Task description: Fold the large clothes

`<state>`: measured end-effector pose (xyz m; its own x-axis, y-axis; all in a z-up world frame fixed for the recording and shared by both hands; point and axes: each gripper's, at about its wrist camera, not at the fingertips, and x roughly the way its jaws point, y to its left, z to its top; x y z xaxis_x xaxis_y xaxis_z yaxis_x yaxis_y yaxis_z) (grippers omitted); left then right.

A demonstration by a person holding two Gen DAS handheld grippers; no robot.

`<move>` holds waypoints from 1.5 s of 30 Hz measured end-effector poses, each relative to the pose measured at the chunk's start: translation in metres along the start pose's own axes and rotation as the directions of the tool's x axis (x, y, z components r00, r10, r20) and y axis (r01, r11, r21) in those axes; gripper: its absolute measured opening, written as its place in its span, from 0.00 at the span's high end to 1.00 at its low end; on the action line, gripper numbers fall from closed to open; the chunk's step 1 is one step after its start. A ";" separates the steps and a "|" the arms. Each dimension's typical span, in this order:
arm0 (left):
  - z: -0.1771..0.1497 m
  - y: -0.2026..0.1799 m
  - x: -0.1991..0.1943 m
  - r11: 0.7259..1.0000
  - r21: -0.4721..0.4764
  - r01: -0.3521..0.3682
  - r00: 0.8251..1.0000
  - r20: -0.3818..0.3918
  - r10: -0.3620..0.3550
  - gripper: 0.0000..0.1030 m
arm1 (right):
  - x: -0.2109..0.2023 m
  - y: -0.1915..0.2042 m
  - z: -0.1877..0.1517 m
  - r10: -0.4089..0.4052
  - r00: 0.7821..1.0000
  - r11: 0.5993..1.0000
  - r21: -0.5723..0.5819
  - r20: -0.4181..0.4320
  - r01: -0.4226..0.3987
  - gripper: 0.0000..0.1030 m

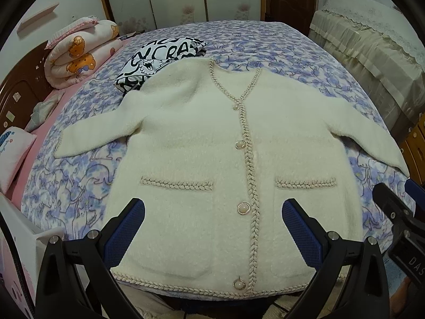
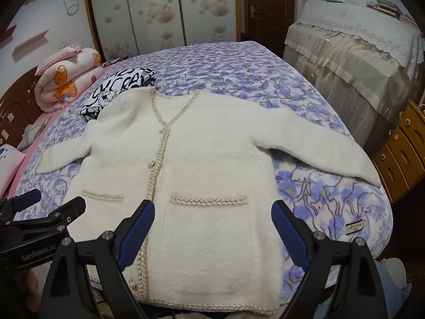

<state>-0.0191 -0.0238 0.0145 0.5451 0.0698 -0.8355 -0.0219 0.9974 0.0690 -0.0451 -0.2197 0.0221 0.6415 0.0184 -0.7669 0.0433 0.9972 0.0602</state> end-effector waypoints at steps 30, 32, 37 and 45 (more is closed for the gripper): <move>0.128 -0.135 -0.026 0.976 0.219 -0.016 0.959 0.280 -0.047 0.01 | -0.009 -0.121 0.067 -0.130 0.946 0.991 0.069 0.296 0.114 0.13; 0.139 -0.155 -0.017 0.969 0.246 0.004 0.958 0.277 -0.074 0.01 | 0.000 -0.138 0.065 -0.109 0.951 0.992 0.089 0.288 0.087 0.13; 0.152 -0.196 0.016 0.958 0.283 0.042 0.971 0.215 -0.106 0.01 | 0.031 -0.197 0.052 -0.061 0.976 0.973 0.232 0.209 0.011 0.13; 0.145 -0.253 0.070 0.924 0.379 0.052 0.978 0.170 -0.124 0.01 | 0.098 -0.289 0.005 -0.063 0.997 0.853 0.521 0.055 0.025 0.13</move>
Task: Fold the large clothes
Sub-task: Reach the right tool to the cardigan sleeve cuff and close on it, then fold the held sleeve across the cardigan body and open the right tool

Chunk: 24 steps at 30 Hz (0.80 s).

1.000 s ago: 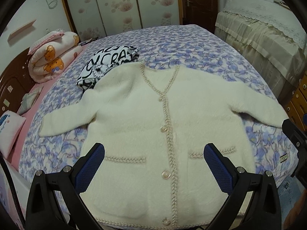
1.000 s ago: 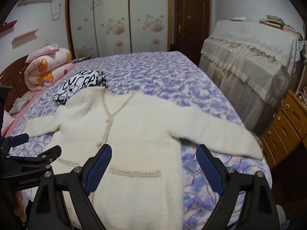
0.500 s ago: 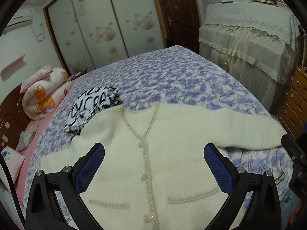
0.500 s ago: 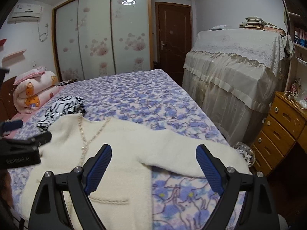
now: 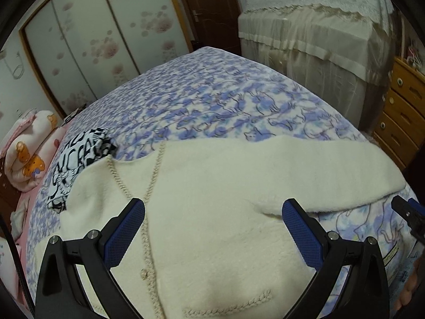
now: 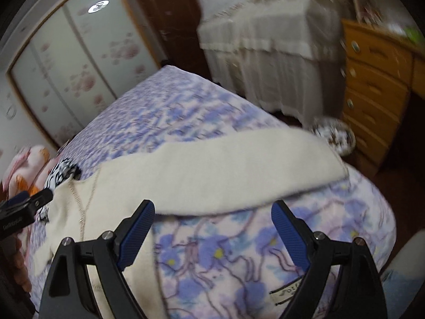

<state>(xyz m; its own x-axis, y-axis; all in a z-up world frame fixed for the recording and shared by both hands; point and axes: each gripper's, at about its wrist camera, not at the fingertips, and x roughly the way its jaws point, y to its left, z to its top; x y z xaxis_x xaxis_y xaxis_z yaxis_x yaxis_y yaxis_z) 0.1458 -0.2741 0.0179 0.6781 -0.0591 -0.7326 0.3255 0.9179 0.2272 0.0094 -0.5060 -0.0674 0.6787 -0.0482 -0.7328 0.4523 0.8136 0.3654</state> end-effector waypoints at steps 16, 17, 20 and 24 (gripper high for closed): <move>-0.011 -0.016 0.077 1.000 0.000 0.029 0.994 -0.108 -0.029 0.01 | 0.099 -0.080 0.025 -0.066 0.994 0.937 0.337 -0.084 0.091 0.63; -0.012 -0.012 0.078 1.000 -0.007 0.028 0.994 -0.110 -0.029 0.01 | 0.100 -0.079 0.029 -0.074 0.994 0.936 0.340 -0.080 0.097 0.81; -0.016 0.006 0.079 0.999 -0.037 0.017 0.993 -0.112 -0.021 0.01 | 0.086 -0.063 0.041 -0.082 0.997 0.948 0.309 -0.001 0.079 0.91; -0.023 0.037 0.078 0.996 -0.088 -0.002 0.991 -0.133 -0.010 0.01 | 0.049 0.006 0.055 -0.013 0.991 0.993 0.117 0.136 -0.003 0.92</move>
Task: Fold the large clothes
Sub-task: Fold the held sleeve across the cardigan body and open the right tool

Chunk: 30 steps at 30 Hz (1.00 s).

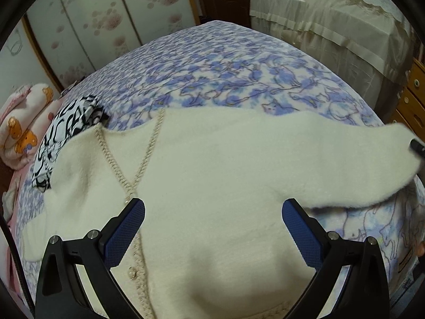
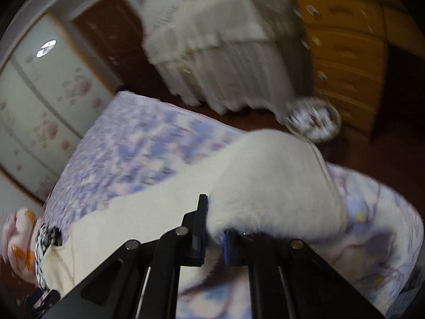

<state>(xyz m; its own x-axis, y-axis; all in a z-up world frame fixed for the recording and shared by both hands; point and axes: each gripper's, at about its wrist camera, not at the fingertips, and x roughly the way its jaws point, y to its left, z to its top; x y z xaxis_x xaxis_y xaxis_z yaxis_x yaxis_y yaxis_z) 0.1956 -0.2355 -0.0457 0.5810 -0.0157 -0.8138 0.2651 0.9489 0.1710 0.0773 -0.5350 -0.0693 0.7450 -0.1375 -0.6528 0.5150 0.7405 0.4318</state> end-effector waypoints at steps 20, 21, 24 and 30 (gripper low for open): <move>-0.066 0.094 0.028 0.959 -0.217 0.181 0.976 -0.080 -0.202 0.01 | 0.021 0.183 -0.186 0.041 0.949 0.763 -0.603 -0.314 -0.233 0.53; -0.065 0.088 0.031 0.957 -0.213 0.195 0.972 -0.084 -0.217 0.01 | 0.013 0.181 -0.187 0.047 0.950 0.753 -0.614 -0.308 -0.236 0.53; -0.060 0.065 0.035 0.949 -0.189 0.252 0.958 -0.090 -0.272 0.01 | 0.000 0.171 -0.186 0.049 0.950 0.753 -0.614 -0.307 -0.237 0.53; -0.039 0.003 0.035 0.941 -0.087 0.326 0.937 -0.104 -0.334 0.01 | -0.009 0.136 -0.165 0.042 0.956 0.835 -0.515 -0.290 -0.193 0.53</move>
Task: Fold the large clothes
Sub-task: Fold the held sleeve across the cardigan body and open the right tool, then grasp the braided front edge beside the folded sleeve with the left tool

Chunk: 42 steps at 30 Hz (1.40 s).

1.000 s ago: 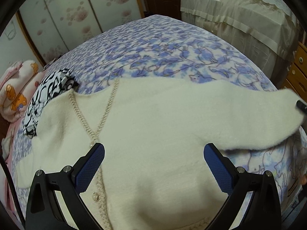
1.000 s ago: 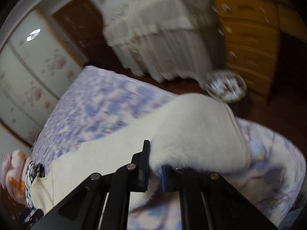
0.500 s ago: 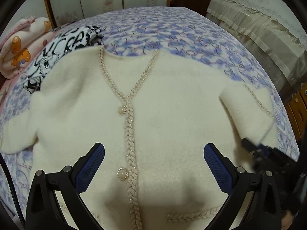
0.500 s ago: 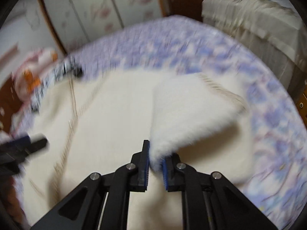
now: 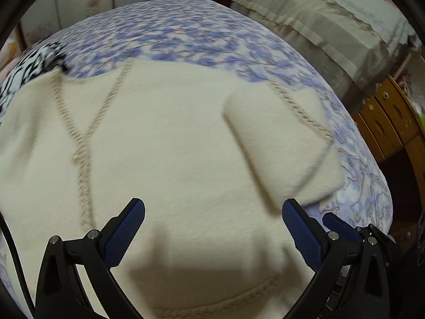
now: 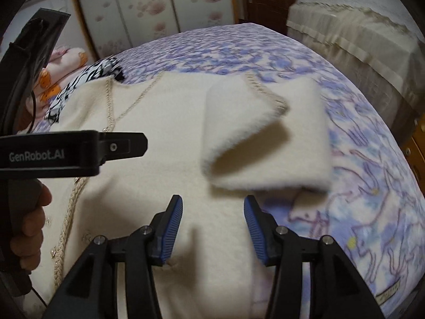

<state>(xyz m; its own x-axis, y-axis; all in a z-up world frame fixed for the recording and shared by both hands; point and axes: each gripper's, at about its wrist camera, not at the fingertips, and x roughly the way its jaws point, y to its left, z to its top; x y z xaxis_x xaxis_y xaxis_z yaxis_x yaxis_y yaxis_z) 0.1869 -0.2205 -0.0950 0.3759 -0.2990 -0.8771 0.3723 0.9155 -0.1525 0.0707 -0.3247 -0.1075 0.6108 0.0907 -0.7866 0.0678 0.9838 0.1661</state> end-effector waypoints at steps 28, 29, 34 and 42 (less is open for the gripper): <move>0.042 0.091 -0.046 0.934 -0.111 -0.339 0.917 0.182 0.355 0.93 | -0.001 -0.044 0.006 -0.051 0.998 0.989 0.134 -0.024 0.054 0.53; 0.033 0.103 -0.041 0.932 -0.127 -0.338 0.923 0.146 0.355 0.93 | 0.001 -0.041 0.007 -0.049 0.998 0.990 0.129 -0.030 0.053 0.53; -0.017 0.164 -0.013 0.948 -0.278 -0.154 0.988 -0.022 0.154 0.79 | 0.006 -0.031 0.009 -0.043 0.998 0.993 0.108 -0.045 0.048 0.53; -0.027 0.215 0.000 0.895 -0.439 0.085 0.996 0.006 -0.092 0.54 | 0.011 -0.019 0.014 -0.046 0.997 0.995 0.085 -0.054 0.051 0.53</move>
<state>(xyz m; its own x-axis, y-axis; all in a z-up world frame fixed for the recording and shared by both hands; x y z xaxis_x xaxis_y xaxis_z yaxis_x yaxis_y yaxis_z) 0.2444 -0.0165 -0.1402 0.3451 -0.3831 -0.8568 -0.0075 0.9118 -0.4107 0.0874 -0.3446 -0.1106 0.5636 0.0531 -0.8243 0.1656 0.9704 0.1758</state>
